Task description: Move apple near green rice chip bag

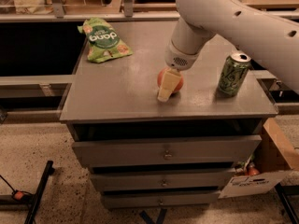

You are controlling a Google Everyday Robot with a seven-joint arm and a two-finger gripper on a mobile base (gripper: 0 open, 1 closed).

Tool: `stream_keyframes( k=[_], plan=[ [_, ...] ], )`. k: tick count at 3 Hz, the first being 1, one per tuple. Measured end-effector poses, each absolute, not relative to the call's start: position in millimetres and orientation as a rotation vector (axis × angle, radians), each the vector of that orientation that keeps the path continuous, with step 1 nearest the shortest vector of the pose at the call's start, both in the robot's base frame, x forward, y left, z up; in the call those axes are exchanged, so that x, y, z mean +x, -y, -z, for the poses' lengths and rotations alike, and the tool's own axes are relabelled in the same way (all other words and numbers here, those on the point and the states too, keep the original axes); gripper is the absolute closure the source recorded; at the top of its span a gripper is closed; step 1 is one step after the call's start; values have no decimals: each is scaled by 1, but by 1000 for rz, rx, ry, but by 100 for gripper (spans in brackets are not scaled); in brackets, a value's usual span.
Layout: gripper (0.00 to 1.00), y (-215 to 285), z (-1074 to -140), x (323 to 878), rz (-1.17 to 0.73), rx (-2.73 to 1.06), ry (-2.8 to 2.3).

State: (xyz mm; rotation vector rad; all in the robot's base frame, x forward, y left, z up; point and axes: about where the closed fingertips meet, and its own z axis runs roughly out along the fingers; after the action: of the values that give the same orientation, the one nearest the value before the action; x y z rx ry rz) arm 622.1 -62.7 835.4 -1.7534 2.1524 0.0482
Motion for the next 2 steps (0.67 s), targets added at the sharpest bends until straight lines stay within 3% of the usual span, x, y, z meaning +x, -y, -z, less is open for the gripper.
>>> stream_keyframes(
  k=[2],
  plan=[
    [65,74,-837,627,32,-1714,-2162]
  ],
)
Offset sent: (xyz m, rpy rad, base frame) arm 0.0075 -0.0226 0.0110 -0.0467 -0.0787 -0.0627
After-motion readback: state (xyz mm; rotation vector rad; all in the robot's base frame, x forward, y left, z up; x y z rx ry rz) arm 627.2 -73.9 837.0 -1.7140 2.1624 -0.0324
